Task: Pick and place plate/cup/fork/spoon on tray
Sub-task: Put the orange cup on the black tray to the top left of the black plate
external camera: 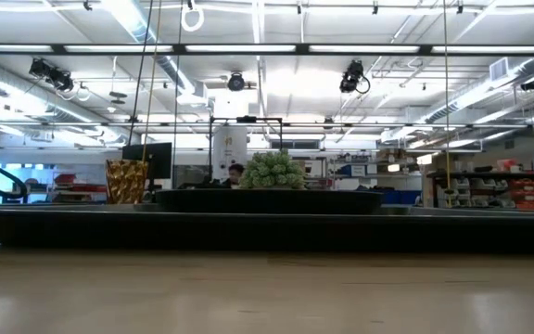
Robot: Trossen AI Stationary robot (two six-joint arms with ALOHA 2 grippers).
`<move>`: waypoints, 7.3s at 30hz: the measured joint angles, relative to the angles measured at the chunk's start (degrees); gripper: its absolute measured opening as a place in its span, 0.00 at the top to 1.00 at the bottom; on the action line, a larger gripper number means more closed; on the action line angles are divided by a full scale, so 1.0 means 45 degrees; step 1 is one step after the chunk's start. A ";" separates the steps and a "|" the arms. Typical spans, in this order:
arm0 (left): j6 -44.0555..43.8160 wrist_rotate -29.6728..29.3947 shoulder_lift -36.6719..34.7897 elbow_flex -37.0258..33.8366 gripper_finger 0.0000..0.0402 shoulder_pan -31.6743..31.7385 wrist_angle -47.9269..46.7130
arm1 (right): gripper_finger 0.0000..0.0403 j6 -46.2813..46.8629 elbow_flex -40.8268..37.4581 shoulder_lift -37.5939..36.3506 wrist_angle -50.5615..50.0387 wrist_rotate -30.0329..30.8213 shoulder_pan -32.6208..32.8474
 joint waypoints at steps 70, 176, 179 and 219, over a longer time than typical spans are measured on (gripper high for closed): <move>0.3559 0.7860 0.5088 0.3915 0.25 2.2980 -0.9968 | 0.45 -0.7805 -0.1035 0.0013 -0.5630 -0.4108 -0.6048; 0.7318 0.8324 0.5961 0.4954 0.67 1.2193 -1.4009 | 0.51 0.1791 -0.1025 -0.0492 -0.5254 -0.2632 -0.0024; 0.7298 0.8037 0.5810 0.4954 0.67 1.2229 -1.4268 | 0.51 0.1768 -0.1025 -0.0492 -0.5254 -0.2480 -0.0053; 0.6599 0.4933 0.5057 0.4959 0.32 1.2462 -1.4716 | 0.51 -0.0211 -0.1030 -0.0492 -0.4962 -0.2926 -0.0461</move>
